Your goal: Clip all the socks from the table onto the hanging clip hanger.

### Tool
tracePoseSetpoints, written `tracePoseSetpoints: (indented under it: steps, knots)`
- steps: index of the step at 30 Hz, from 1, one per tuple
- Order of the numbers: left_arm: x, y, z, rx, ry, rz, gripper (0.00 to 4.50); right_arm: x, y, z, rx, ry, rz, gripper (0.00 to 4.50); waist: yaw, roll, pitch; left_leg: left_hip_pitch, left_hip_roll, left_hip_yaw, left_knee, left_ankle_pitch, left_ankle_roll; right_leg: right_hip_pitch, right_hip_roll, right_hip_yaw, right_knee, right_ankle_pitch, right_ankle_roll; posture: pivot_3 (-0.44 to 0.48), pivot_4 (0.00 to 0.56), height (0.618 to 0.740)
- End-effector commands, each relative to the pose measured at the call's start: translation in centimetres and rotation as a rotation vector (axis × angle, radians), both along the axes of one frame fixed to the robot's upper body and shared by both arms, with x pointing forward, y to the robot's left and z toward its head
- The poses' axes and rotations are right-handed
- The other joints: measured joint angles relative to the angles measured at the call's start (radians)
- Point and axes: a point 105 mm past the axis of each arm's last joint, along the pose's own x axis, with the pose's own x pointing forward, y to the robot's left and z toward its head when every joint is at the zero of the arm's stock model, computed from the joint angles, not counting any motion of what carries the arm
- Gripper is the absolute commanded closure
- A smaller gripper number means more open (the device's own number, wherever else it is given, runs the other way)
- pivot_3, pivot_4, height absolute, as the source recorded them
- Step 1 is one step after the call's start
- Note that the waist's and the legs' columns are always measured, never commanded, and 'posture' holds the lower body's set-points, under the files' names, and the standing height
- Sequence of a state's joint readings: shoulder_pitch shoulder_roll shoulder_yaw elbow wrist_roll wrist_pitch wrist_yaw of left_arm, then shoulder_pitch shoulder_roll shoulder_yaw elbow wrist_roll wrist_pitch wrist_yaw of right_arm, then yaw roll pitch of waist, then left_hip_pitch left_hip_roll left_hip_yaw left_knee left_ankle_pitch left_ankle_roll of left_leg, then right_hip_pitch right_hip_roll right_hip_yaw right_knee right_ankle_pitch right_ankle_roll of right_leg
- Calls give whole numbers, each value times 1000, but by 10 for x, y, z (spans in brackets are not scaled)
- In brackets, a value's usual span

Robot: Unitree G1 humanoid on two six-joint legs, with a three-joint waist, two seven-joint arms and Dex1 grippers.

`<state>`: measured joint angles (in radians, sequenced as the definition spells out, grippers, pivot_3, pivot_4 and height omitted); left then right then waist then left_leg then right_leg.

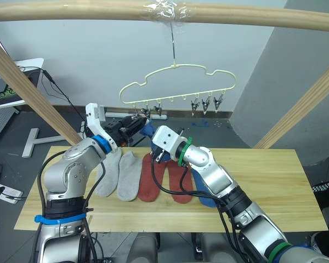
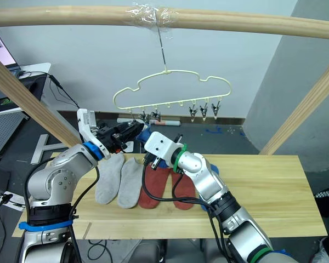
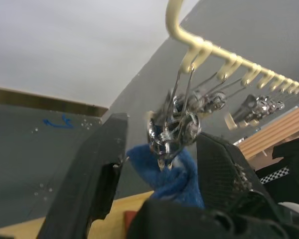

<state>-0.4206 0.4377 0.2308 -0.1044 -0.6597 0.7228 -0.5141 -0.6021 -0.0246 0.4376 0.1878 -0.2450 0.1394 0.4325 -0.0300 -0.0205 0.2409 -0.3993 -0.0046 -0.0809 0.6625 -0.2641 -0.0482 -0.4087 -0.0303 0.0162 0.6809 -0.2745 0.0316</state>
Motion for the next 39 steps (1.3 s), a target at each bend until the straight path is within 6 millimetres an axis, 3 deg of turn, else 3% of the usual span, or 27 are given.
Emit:
tracePoseSetpoints:
  steps: [1, 7, 13, 20, 26, 31, 39]
  knots:
    - [-5, 5, 11, 19, -47, -3, 2068, -5, 0, 20, 89, -22, 13, 3964, 0, 0, 0, 0, 0, 0, 0, 0, 0, 0, 0, 0, 0, 0, 0, 37, 205, 720]
    - [-10, 9, 9, 76, -81, 17, 2068, -6, -4, 8, 28, 12, 11, 2154, 0, 0, 0, 0, 0, 0, 0, 0, 0, 0, 0, 0, 0, 0, 0, 33, 213, 720]
    - [-13, 12, 6, 183, -198, 90, 2068, -10, -27, 5, 2, 16, -11, 2154, 1, 0, 0, 0, 0, 0, 0, 0, 0, 0, 0, 0, 0, 0, 0, 32, 213, 720]
    - [-30, -13, -7, 340, -440, 113, 2068, -30, -79, 18, -11, 30, -34, 2154, 7, 0, 0, -1, -2, 1, 0, -1, 2, 0, -3, 0, -1, 0, 0, 22, 208, 720]
    - [-26, -25, -12, 345, -535, 194, 2068, -44, -111, 36, -6, 18, -81, 2154, 3, 0, 0, 0, -1, 0, 0, -1, 6, 1, -3, -1, 0, 1, -1, 2, 209, 720]
    - [-20, -33, -8, 344, -601, 268, 2068, -52, -124, 48, -8, 11, -101, 2154, 1, 0, 0, 0, -2, 0, 0, -1, 8, 1, -3, -1, 0, 1, -1, -21, 209, 720]
    - [0, -16, -19, 344, -568, 408, 2068, -54, -141, 55, -14, 9, -151, 2154, 0, 0, 0, 0, -2, 0, 0, 0, 8, 2, -3, -1, 0, 1, -1, -36, 207, 720]
